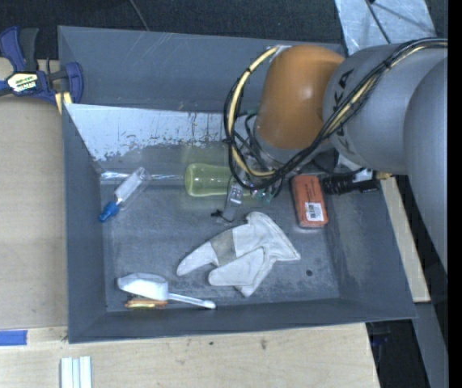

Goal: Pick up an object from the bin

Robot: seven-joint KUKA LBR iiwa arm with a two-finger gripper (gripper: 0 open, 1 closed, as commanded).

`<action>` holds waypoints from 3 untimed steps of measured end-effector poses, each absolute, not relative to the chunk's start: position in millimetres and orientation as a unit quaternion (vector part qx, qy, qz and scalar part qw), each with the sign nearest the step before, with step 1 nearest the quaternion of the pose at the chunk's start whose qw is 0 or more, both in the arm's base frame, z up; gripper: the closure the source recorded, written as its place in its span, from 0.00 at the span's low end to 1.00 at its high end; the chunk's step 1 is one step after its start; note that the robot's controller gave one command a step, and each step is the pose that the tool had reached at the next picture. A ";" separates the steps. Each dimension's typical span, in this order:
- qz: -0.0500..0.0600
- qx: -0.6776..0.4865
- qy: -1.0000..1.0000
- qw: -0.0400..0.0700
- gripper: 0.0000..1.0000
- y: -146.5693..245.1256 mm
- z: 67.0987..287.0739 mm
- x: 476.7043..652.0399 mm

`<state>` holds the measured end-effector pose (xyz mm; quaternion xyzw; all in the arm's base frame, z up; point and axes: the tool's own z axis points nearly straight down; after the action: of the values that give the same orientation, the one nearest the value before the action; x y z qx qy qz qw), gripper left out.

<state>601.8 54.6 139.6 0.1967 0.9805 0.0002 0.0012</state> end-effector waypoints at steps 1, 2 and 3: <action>-0.001 0.130 0.992 -0.003 0.00 62.6 187.4 573.0; 0.001 0.084 0.996 0.009 0.00 57.8 181.3 554.8; 0.001 0.112 0.994 0.003 0.00 42.2 122.5 552.0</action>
Offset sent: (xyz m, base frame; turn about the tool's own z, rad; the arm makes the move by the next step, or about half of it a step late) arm -0.0623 -0.0064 -0.0229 -0.2783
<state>552.0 42.2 122.5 0.1116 0.9937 0.0005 0.0029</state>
